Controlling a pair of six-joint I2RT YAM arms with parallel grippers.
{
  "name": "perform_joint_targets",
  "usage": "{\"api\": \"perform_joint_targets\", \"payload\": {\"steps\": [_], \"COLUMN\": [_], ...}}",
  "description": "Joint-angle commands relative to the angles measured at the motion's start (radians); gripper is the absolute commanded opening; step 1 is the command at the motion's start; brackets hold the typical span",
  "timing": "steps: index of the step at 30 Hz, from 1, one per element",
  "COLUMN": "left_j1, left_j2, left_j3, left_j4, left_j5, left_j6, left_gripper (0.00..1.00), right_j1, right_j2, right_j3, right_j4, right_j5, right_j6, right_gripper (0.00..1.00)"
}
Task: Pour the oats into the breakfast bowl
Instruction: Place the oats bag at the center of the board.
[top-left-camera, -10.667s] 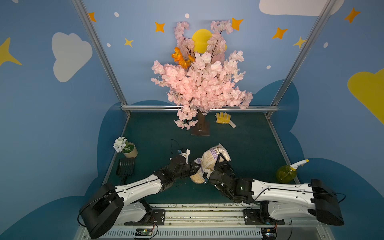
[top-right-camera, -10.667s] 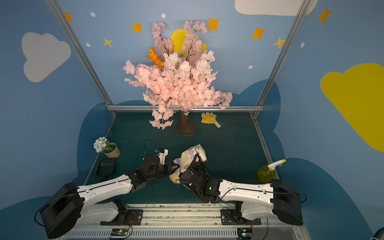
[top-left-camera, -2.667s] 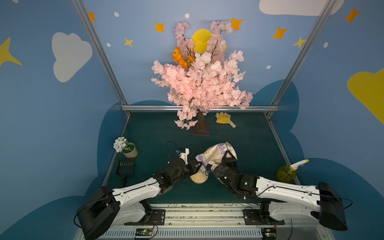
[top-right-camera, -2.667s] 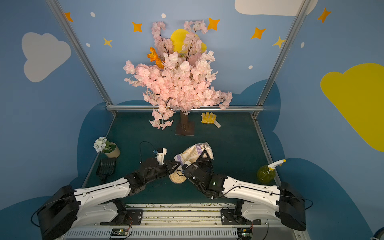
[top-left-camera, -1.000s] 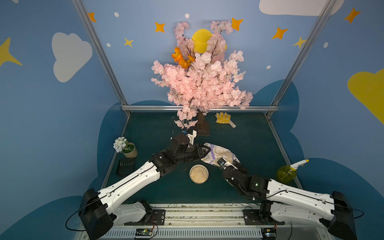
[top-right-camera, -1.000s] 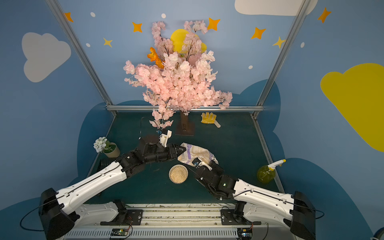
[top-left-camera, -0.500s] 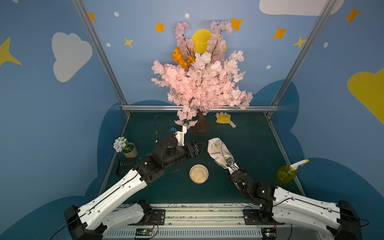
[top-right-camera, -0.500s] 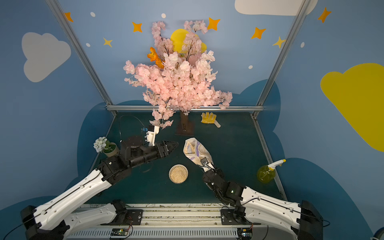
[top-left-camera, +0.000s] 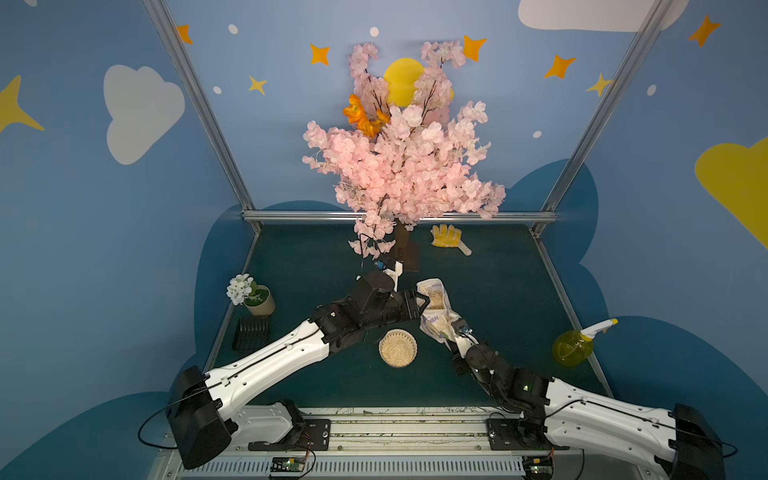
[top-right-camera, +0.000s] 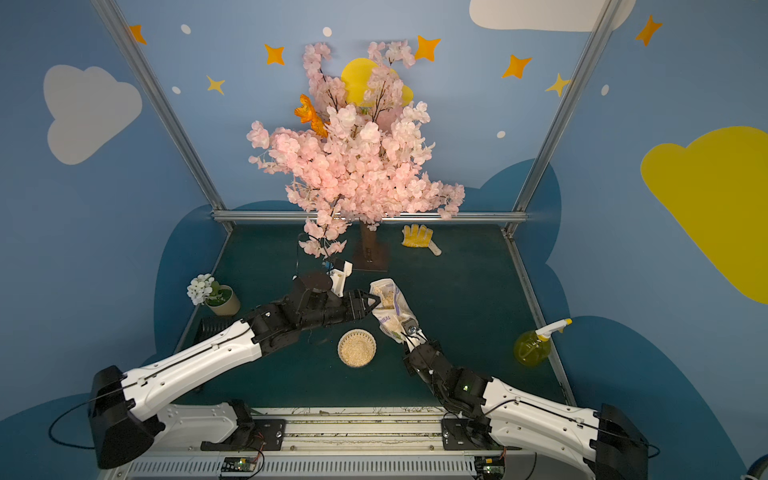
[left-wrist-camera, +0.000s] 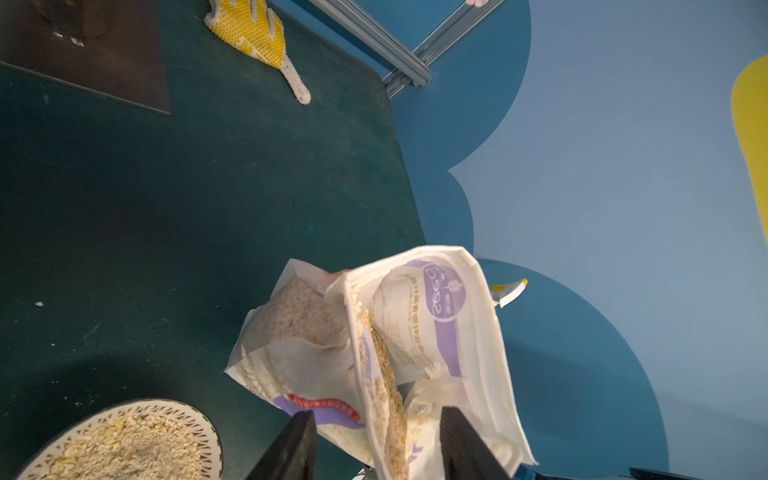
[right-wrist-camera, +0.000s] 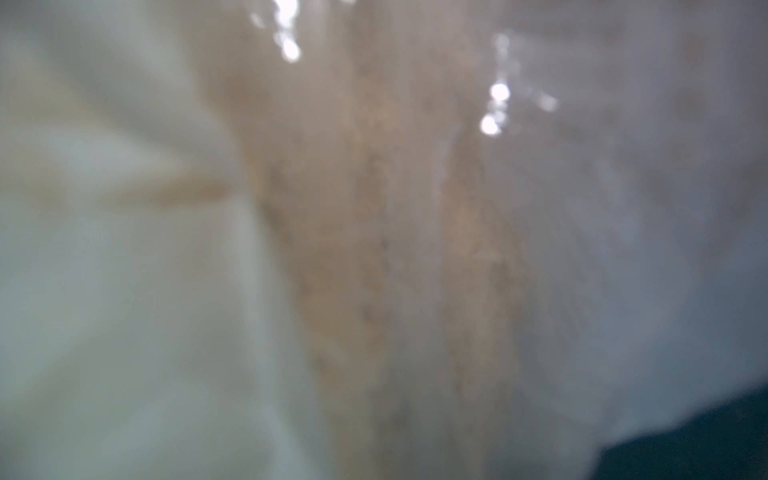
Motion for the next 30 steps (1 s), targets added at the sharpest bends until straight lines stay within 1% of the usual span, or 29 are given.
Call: {"api": "perform_joint_targets", "payload": {"steps": [1, 3, 6, 9, 14, 16, 18, 21, 22, 23, 25, 30], "left_j1": [-0.002, -0.001, -0.001, -0.001, -0.002, -0.004, -0.004, -0.005, -0.005, -0.005, -0.008, -0.020], "left_j2": [0.010, 0.022, 0.040, 0.066, 0.113, 0.135, 0.161, 0.212, 0.227, 0.250, 0.286, 0.341], "left_j3": [0.033, 0.036, 0.049, 0.076, 0.104, 0.119, 0.133, 0.163, 0.172, 0.182, 0.193, 0.210], "left_j4": [0.018, 0.020, 0.030, 0.030, 0.023, 0.022, 0.028, 0.052, 0.061, 0.072, 0.104, 0.118], "left_j5": [0.000, 0.001, 0.011, 0.029, 0.015, -0.005, -0.019, -0.016, -0.011, -0.005, 0.018, 0.045], "left_j6": [0.005, -0.002, -0.009, -0.006, -0.009, -0.002, -0.004, -0.002, -0.002, -0.005, -0.011, -0.022], "left_gripper": [0.46, 0.36, 0.18, 0.04, 0.03, 0.03, 0.03, 0.03, 0.03, 0.03, 0.03, 0.03], "right_j1": [0.000, 0.000, 0.000, -0.001, -0.006, -0.008, -0.008, -0.009, -0.008, -0.009, -0.008, -0.010], "right_j2": [-0.038, -0.032, -0.010, 0.016, 0.041, 0.041, 0.027, -0.009, -0.025, -0.039, -0.065, -0.132], "right_j3": [0.035, 0.034, 0.040, 0.045, 0.057, 0.067, 0.067, 0.067, 0.064, 0.060, 0.052, 0.048], "right_j4": [0.202, 0.195, 0.178, 0.164, 0.117, 0.076, 0.049, 0.000, -0.010, -0.020, -0.041, -0.052], "right_j5": [0.053, 0.058, 0.061, 0.067, 0.102, 0.129, 0.092, 0.045, 0.043, 0.049, 0.067, 0.116], "right_j6": [0.002, 0.006, 0.002, -0.002, 0.045, 0.104, 0.124, 0.143, 0.158, 0.172, 0.178, 0.099], "right_gripper": [0.00, 0.00, 0.00, 0.00, 0.00, 0.36, 0.55, 0.81, 0.88, 0.91, 0.91, 0.90]}}
